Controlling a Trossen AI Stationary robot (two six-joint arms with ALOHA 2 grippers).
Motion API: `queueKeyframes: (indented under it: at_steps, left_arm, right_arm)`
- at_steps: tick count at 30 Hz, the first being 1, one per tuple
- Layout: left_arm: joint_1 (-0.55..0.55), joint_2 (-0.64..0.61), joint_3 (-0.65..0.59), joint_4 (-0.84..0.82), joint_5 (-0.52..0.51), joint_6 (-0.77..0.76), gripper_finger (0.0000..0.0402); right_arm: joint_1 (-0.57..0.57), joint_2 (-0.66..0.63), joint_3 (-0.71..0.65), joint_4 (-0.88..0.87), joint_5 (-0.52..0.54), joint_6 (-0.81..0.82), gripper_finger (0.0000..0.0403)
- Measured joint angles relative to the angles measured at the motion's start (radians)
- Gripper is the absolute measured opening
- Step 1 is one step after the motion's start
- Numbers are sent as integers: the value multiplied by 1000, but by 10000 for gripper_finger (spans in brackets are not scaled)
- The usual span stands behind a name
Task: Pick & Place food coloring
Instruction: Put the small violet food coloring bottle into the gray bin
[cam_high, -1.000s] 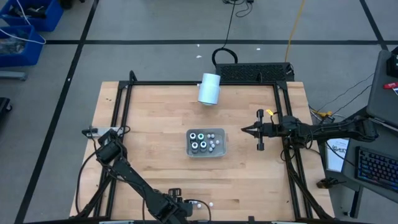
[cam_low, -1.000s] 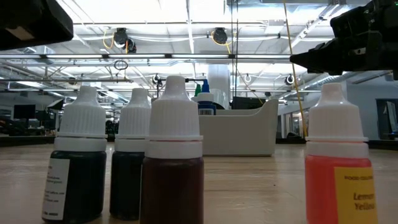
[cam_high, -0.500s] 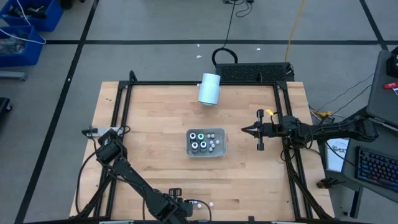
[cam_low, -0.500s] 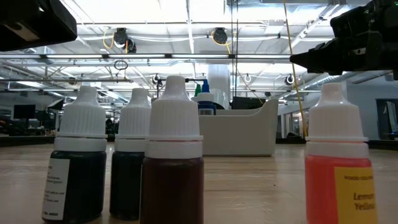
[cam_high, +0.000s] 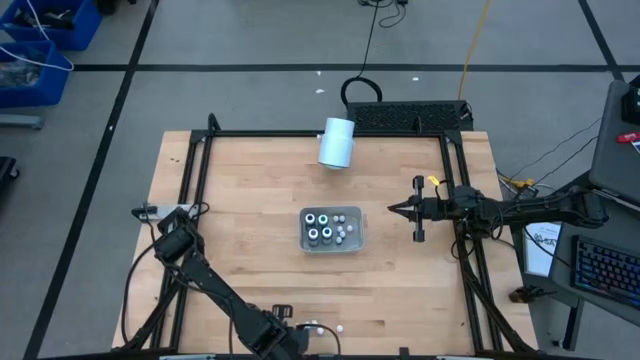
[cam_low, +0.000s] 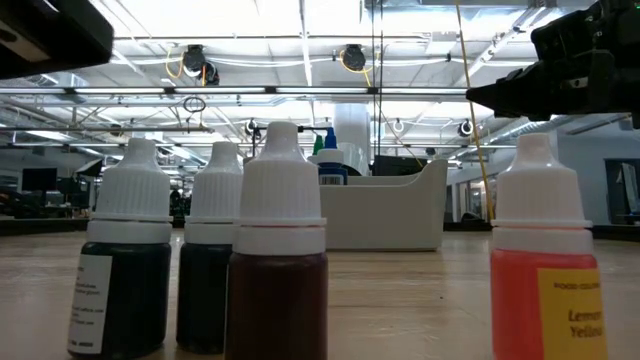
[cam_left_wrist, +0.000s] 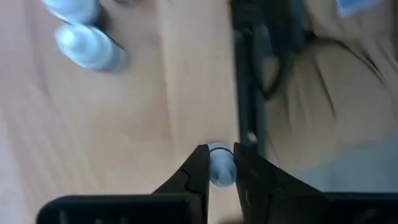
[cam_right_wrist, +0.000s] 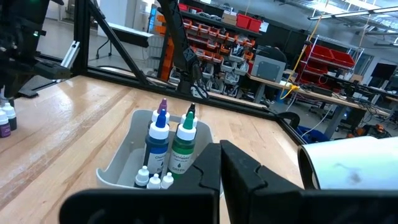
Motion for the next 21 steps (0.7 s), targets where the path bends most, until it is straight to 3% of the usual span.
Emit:
queueKeyframes:
  at_steps: [3,7,11,15,21]
  left_arm:
    - [27,-11,27,-24,89,39,54]
    - [87,-24,174,-179,102,121,54]
    - [159,-24,371,-353,18,283,54]
    - [259,-24,534,-444,-137,449,57]
    - [452,-24,595,-445,-227,635,55]
  right_arm:
    - [0,0,0,0,0,0,0]
    - [0,0,0,0,0,0,0]
    - [0,0,0,-3,0,0,0]
    - [0,0,0,-10,0,0,0]
    - [0,0,0,-35,2,-5,0]
